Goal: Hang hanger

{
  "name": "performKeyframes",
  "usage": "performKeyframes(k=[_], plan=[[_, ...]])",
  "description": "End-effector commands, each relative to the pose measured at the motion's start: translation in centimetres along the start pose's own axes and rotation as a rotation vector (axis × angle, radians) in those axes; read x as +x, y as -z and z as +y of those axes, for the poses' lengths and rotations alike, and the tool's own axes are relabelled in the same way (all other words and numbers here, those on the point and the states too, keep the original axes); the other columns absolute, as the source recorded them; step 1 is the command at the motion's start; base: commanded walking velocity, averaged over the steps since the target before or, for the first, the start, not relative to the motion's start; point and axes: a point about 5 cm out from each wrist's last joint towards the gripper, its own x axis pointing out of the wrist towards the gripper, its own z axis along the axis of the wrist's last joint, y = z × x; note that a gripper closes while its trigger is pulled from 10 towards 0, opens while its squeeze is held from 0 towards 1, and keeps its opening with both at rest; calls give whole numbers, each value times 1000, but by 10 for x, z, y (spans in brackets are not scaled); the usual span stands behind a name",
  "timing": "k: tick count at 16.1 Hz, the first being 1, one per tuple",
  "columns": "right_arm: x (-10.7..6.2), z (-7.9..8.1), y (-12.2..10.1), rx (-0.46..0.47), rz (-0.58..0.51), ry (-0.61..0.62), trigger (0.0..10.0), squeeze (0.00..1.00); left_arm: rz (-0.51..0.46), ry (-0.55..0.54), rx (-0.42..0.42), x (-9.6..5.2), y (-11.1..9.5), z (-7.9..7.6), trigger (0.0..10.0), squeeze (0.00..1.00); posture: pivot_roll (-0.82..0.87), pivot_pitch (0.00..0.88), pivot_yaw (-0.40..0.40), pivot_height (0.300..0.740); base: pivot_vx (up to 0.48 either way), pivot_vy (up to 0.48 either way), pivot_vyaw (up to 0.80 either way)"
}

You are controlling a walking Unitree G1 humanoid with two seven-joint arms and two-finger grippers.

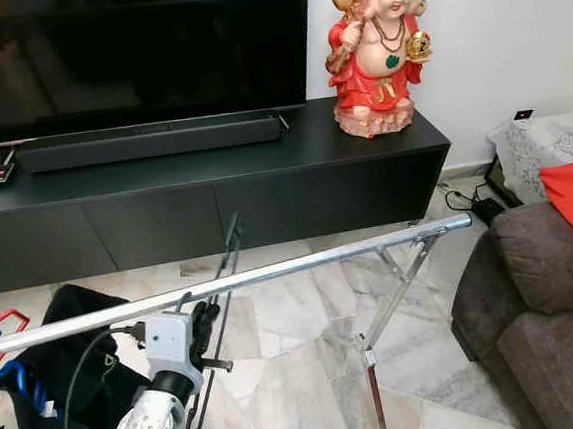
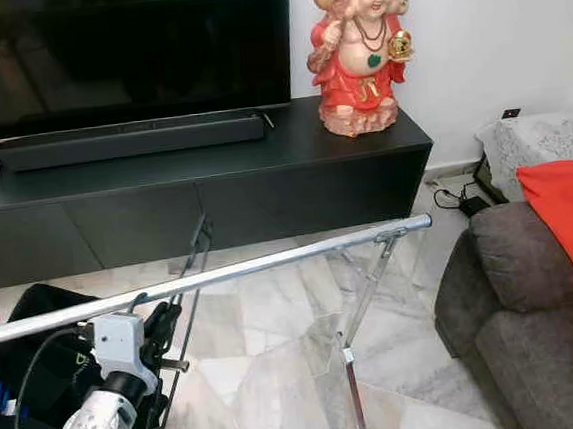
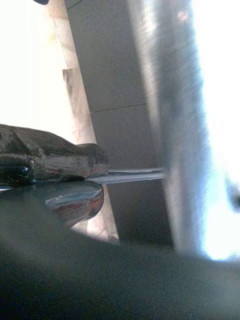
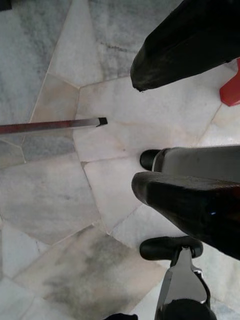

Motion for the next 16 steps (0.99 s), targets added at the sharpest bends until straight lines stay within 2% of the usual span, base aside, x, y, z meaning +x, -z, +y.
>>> performKeyframes(k=[1, 4, 6, 8, 9, 11, 13, 15, 16], plan=[[0, 2, 3, -5, 17, 2, 10000, 0, -1, -29, -15, -2, -3, 4, 10000, 0, 49, 76, -43, 740, 0, 0, 0], [1, 5, 0, -12, 11, -3, 10000, 0, -8, -77, -43, -2, -6, 10, 10000, 0, 46, 79, -43, 740, 0, 0, 0], [1, 5, -2, -14, 9, -3, 10000, 0, 42, -156, -50, 0, -3, 17, 10000, 0, 45, 80, -42, 740, 0, 0, 0], [1, 3, -1, -13, 9, -1, 10000, 0, 84, -185, -40, 2, 0, 19, 10000, 0, 44, 80, -42, 740, 0, 0, 0], [0, 1, 0, -13, 10, 1, 10000, 0, 102, -186, -30, 3, 1, 19, 10000, 0, 46, 79, -42, 740, 0, 0, 0], [-2, -12, 5, -13, 17, 14, 10000, 0, 135, -204, -80, 6, 1, 16, 10000, 0, 46, 79, -42, 740, 0, 0, 0], [-5, -26, 9, -11, 22, 27, 10000, 0, 147, -162, -50, 8, -2, 9, 10000, 0, 46, 81, -39, 740, 0, 0, 0], [-6, -29, 11, -12, 25, 30, 10000, 0, 161, -144, -51, 6, -1, 6, 10000, 0, 47, 80, -38, 740, 0, 0, 0], [-6, -23, 11, -12, 26, 23, 10000, 0, 193, -144, -46, 3, 2, 5, 10000, 122, 45, 79, -35, 740, 0, 0, 0]])
